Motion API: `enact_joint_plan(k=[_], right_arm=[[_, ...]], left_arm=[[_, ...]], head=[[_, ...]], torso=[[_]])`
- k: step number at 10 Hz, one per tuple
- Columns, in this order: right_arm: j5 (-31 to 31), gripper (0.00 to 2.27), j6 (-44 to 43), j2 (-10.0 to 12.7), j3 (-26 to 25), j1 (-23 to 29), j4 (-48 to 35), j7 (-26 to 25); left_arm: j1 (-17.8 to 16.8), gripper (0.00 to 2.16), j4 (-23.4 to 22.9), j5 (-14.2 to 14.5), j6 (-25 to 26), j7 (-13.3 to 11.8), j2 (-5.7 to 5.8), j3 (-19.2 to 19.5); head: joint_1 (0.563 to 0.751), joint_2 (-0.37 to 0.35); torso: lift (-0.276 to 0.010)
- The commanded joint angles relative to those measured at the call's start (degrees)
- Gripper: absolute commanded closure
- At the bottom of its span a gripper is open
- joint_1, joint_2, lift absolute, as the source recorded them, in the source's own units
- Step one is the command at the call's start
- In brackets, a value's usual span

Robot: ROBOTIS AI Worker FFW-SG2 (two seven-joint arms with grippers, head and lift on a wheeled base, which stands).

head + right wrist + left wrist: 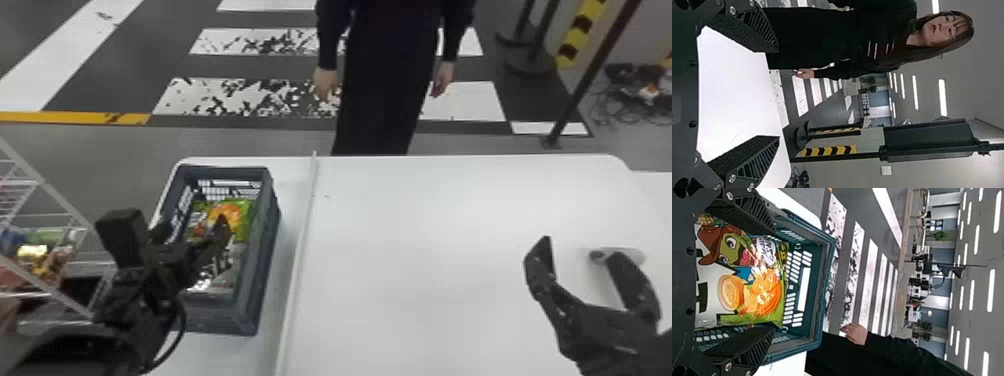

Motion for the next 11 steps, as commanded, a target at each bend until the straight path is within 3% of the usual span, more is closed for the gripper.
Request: enact_joint_plan(k=[1, 3, 5, 9, 11], right_arm=[[0.00, 0.13, 0.04, -0.16, 0.00, -0.07, 0.05, -0.04], [-0.44, 0.13, 0.22, -0.68, 0.00, -0.25, 0.05, -0.04], [-0.79, 0.13, 0.22, -1.03, 0.00, -0.43, 0.05, -0.04], [-1.14, 0.13, 0.40, -1.47, 0.36, -1.57, 0.75, -0.04], [-1.23, 0.13, 0.40, -1.47, 0.71, -2.18, 1.36, -0.04]], left_arm=[[-2.78, 0.13, 2.04, -0.46, 3.33, 0.28, -0.28, -0.23], [-7.17, 0.13, 5.29, -1.25, 10.01, 0.37, -0.28, -0.67], [-10.34, 0.13, 8.28, -2.13, 12.65, 0.28, -0.72, -1.29], [-12.27, 0.17, 11.36, -3.18, 14.76, -2.79, -1.51, -1.46], [-12.36, 0.37, 13.56, -3.27, 14.76, -4.29, -1.60, -1.46]], head=[[0.695, 0.081], [0.695, 0.082], [0.695, 0.080], [0.695, 0.062], [0.695, 0.062]], torso=[[-0.029], [-0.029], [-0.029], [-0.029], [-0.029]])
